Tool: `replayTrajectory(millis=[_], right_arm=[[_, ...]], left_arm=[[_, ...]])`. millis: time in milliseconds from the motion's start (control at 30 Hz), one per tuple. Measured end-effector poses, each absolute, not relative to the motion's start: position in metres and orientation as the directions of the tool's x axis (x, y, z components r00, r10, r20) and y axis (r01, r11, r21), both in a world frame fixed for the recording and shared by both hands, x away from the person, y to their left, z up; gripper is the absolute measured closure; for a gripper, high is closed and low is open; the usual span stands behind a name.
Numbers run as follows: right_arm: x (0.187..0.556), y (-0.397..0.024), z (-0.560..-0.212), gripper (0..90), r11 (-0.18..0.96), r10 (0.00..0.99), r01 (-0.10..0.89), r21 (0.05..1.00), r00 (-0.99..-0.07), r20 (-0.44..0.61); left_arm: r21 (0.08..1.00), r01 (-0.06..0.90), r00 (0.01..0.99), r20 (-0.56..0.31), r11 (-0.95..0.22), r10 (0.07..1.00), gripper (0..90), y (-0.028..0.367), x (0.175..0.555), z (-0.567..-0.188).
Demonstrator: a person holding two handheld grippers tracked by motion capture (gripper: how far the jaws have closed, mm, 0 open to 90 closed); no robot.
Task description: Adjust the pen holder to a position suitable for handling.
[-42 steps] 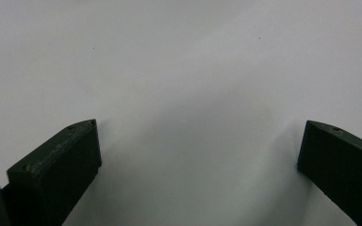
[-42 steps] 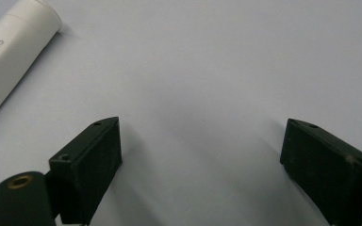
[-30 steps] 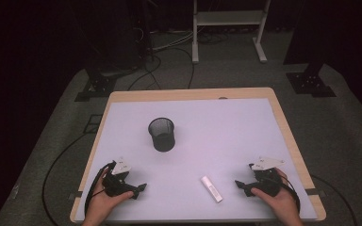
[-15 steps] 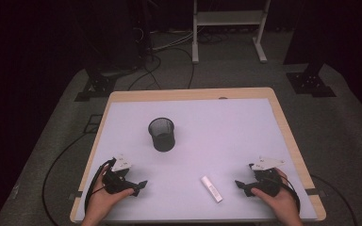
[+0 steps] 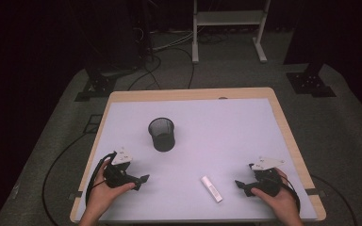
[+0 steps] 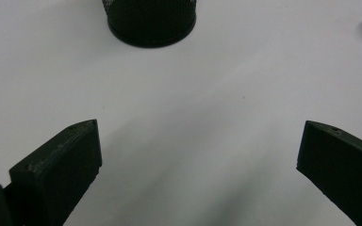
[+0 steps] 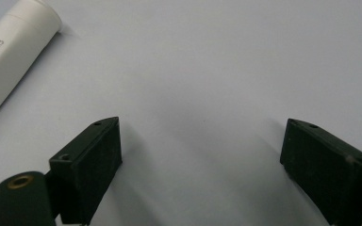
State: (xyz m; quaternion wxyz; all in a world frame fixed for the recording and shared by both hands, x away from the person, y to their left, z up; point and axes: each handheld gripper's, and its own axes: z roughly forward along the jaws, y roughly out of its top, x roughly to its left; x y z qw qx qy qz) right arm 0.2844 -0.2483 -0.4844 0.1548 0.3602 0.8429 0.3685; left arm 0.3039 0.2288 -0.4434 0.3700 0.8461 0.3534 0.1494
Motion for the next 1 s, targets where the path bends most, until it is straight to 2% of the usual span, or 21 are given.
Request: replayTrajectory(millis=[1000], right_arm=[[0.284, -0.248, -0.484, 12.0, 0.465, 0.724, 0.496, 0.733, -0.690, 0.008]], left_arm=[[0.731, 0.479, 0.713, -0.001, -0.486, 0.702, 0.0, 0.215, 0.338, -0.418]])
